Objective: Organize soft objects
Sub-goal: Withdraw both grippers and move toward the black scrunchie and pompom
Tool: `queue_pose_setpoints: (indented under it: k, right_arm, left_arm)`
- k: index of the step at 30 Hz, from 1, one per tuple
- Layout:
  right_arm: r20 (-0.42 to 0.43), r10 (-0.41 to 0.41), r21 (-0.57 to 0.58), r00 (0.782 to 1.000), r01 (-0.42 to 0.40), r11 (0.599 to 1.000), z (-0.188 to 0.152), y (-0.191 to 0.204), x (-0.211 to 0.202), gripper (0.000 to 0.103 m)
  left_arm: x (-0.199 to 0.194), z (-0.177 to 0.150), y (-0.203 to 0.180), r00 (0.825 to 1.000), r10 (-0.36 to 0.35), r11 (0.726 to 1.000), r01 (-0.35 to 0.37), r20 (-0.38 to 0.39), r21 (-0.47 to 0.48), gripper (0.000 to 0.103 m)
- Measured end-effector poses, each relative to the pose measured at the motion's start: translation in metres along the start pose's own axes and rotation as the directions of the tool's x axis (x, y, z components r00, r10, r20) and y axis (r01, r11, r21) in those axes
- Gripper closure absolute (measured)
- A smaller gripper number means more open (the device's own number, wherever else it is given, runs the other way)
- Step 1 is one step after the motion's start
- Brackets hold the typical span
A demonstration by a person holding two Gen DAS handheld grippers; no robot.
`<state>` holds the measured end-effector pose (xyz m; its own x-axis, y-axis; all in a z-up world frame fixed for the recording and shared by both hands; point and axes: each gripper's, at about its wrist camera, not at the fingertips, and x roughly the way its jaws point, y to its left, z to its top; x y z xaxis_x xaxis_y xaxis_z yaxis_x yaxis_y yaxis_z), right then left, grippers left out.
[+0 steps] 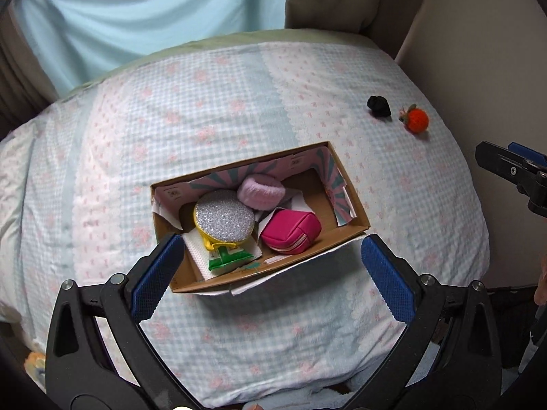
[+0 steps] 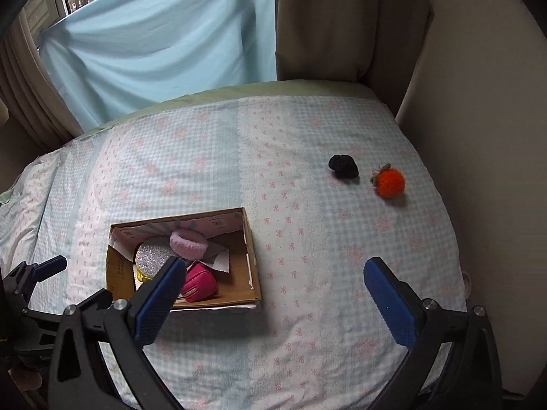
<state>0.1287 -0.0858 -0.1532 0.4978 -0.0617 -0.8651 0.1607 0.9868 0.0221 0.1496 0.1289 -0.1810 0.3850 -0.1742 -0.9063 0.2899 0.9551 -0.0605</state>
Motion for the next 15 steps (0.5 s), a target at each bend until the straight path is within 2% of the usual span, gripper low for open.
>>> queue_pose_setpoints:
  k: [3,5,10,15]
  right_arm:
    - [0.044,-0.018,0.035,0.999,0.016,0.999,-0.003,-0.032,-0.015,0.0]
    - [0.071,-0.059,0.056,0.996,0.055,0.997,-0.002,-0.052,-0.022,0.0]
    - [0.111,-0.061,0.104,0.992,0.049,0.993,-0.001,-0.105,-0.03,0.0]
    - [0.124,-0.047,0.083,0.991,0.037,0.996,0.011,-0.156,-0.021,0.0]
  left_arm:
    - [-0.009,0.002,-0.028,1.0,-0.008,1.0,0.008,0.021,0.022,0.0]
    - [-0.012,0.004,-0.047,0.999,-0.015,0.999,0.014,0.03,0.033,0.0]
    - [-0.002,0.021,-0.098,0.999,-0.03,0.998,0.029,0.025,0.058,0.0]
    - [0.021,0.048,-0.147,0.998,-0.054,0.997,0.053,0.028,0.054,0.0]
